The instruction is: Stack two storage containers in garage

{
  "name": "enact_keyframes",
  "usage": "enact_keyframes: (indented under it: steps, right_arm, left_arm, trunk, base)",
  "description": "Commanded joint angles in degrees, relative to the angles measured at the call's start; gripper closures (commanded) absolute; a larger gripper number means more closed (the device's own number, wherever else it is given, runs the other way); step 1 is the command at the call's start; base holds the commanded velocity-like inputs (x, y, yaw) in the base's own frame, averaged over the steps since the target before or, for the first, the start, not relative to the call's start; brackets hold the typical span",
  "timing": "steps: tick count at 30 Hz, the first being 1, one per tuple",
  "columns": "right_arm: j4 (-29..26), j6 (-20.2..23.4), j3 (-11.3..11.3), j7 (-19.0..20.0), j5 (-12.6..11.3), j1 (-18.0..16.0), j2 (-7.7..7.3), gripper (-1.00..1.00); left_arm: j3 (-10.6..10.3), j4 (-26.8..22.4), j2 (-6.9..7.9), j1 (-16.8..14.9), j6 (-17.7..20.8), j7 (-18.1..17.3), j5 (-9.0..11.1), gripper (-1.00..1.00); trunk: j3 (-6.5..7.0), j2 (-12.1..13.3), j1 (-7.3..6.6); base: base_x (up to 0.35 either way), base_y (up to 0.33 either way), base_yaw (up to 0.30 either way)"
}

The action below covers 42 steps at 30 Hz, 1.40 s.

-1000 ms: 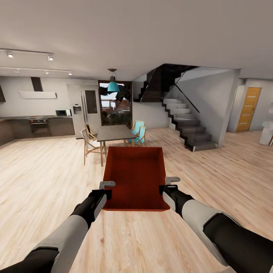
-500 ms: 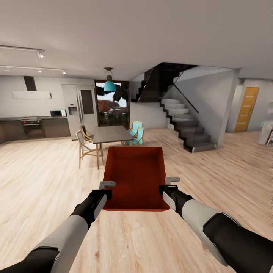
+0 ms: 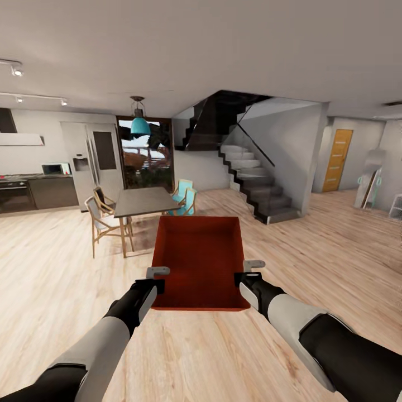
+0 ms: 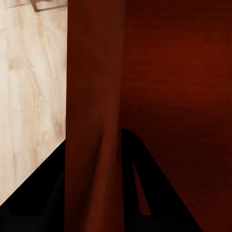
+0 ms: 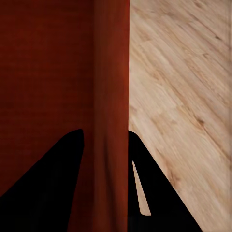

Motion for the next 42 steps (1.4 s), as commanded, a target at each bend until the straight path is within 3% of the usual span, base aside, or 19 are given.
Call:
enact_keyframes:
  steps: [1,19,25,42]
  right_arm:
    - [-0.16,-2.24,4.52,-5.26,1.29,0.00,-0.04,1.00]
    - [-0.16,-2.32,4.52,-5.26,1.33,0.00,-0.13,1.00]
    - [-0.16,-2.33,4.52,-5.26,1.26,0.00,-0.05,1.00]
    - [-0.16,-2.33,4.52,-5.26,1.28,0.00,-0.05,1.00]
  left_arm:
    - [0.20,0.06,-0.03,0.00,0.42,0.35,-0.08,1.00]
    - [0.18,0.06,-0.01,0.00,0.42,0.31,0.24,1.00]
    - [0.12,0.06,-0.01,0.00,0.40,0.30,1.72,1.00]
    - [0.10,0.11,-0.01,0.00,0.40,0.30,1.94,1.00]
  trunk:
    - [-0.02,-0.04,0.05]
    - [-0.02,-0.04,0.05]
    - [-0.02,-0.04,0.05]
    - [-0.02,-0.04,0.05]
  base:
    - [0.322,0.000,-0.034]
    - [0.322,0.000,-0.012]
    - [0.322,0.000,-0.205]
    - [0.322,0.000,-0.241]
